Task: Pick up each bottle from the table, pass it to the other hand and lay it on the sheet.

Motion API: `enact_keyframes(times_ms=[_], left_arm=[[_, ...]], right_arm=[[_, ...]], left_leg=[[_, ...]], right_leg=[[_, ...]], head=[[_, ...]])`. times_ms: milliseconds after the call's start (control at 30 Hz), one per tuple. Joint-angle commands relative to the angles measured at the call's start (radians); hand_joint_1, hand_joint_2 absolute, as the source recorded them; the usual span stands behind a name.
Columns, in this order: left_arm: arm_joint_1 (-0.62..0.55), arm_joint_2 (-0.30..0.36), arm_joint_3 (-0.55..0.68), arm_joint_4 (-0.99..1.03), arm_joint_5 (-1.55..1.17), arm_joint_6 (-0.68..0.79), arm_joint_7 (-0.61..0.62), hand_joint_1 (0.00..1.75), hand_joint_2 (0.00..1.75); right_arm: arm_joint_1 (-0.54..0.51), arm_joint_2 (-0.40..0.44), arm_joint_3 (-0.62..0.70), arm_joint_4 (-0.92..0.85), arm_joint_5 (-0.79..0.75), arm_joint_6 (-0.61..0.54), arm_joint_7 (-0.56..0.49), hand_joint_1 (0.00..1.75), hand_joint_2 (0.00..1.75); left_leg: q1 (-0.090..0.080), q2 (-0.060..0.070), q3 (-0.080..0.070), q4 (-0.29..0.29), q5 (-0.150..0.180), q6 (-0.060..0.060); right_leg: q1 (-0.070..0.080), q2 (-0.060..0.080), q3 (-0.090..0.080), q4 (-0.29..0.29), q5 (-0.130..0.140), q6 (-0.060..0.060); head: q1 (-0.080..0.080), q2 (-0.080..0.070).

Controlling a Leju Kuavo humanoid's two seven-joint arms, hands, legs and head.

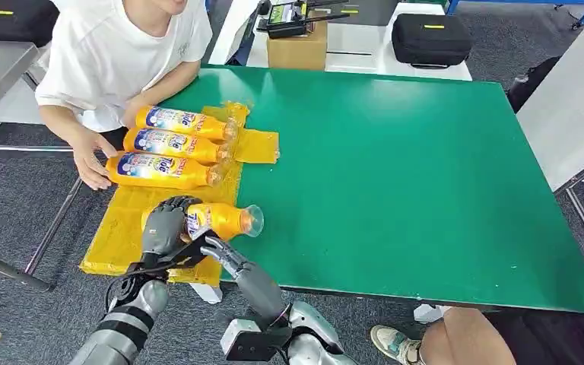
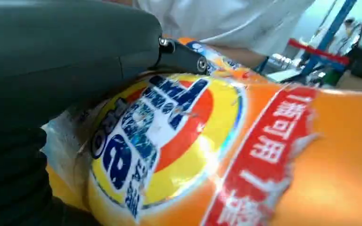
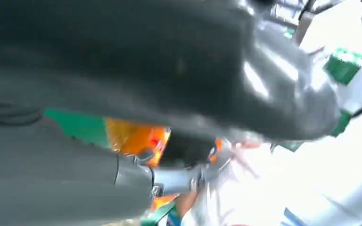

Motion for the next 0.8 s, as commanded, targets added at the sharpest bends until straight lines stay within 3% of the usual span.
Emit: enact_keyframes(times_ms=[33,267,533,567,600,633,667,700,800], left_arm=[[-0.119,0.063,0.006,0.297,-0.049,-0.045,0.031,1.75,1.75],[-0.131,0.101,-0.040,0.241,-0.169,-0.025,0.087,1.75,1.75],[-0.191,0.155,-0.179,0.226,-0.383,-0.202,0.190,1.75,1.75],[-0.194,0.153,-0.179,0.224,-0.383,-0.203,0.190,1.66,1.75],[-0.198,0.147,-0.185,0.217,-0.382,-0.228,0.185,1.08,1.75],[-0.202,0.140,-0.184,0.210,-0.361,-0.248,0.158,0.31,1.75],[-0.204,0.134,-0.182,0.207,-0.354,-0.252,0.154,0.31,1.75],[-0.205,0.121,-0.177,0.199,-0.315,-0.285,0.124,0.00,1.75],[-0.207,0.104,-0.161,0.204,-0.239,-0.337,0.067,0.00,1.75]], right_arm=[[-0.023,-0.054,0.054,-0.013,0.003,0.018,0.004,0.00,0.00],[-0.015,-0.058,0.036,-0.018,0.000,0.027,0.002,0.00,0.00],[-0.012,-0.056,-0.001,-0.012,0.017,0.033,0.000,0.00,0.00],[-0.013,-0.056,-0.001,-0.012,0.017,0.034,0.000,0.00,0.00],[-0.012,-0.052,-0.008,-0.009,0.019,0.033,-0.001,0.00,0.00],[-0.011,-0.050,-0.014,-0.007,0.020,0.032,-0.003,0.00,0.00],[-0.011,-0.049,-0.014,-0.006,0.020,0.031,-0.003,0.00,0.00],[-0.011,-0.047,-0.019,-0.003,0.023,0.028,-0.007,0.00,0.00],[-0.013,-0.044,-0.023,0.004,0.024,0.025,-0.013,0.00,0.00]], left_leg=[[0.000,0.002,0.004,-0.001,0.000,-0.001],[0.001,0.004,0.008,-0.002,-0.001,-0.002],[0.001,0.001,0.007,-0.001,0.000,-0.003],[0.001,0.001,0.007,-0.001,0.000,-0.002],[0.001,0.001,0.008,-0.001,0.000,-0.003],[0.001,0.002,0.008,-0.001,0.000,-0.003],[0.001,0.001,0.007,-0.001,0.001,-0.002],[0.001,0.001,0.007,-0.001,0.001,-0.002],[0.001,0.000,0.007,-0.001,0.002,-0.003]], right_leg=[[0.000,0.001,0.003,-0.001,0.000,-0.001],[0.001,0.003,0.005,0.000,0.000,-0.002],[0.001,0.000,0.005,0.001,0.000,-0.002],[0.001,0.001,0.005,0.001,0.000,-0.002],[0.002,0.001,0.006,0.001,0.000,-0.002],[0.001,0.001,0.006,0.001,0.000,-0.002],[0.001,0.001,0.005,0.001,0.001,-0.002],[0.001,0.001,0.005,0.001,0.001,-0.002],[0.001,0.000,0.005,0.001,0.001,-0.002]], head=[[0.000,0.000],[0.000,0.000],[0.000,0.000],[0.000,0.000],[0.000,0.000],[0.000,0.000],[0.000,0.000],[0.000,0.000],[0.000,0.000]])
